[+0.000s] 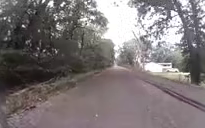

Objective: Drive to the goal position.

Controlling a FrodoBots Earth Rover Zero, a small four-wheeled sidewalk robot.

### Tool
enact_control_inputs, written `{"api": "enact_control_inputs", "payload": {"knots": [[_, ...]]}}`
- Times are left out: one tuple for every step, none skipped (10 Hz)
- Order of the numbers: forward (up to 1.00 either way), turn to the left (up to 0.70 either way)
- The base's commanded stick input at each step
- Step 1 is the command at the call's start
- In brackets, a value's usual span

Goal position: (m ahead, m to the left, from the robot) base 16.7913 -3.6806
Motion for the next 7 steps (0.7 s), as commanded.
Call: {"api": "enact_control_inputs", "payload": {"knots": [[0.7,-0.32],[0.7,0.0],[0.7,0.0],[0.7,0.0],[0.7,0.0],[0.7,0.0],[0.7,0.0]]}}
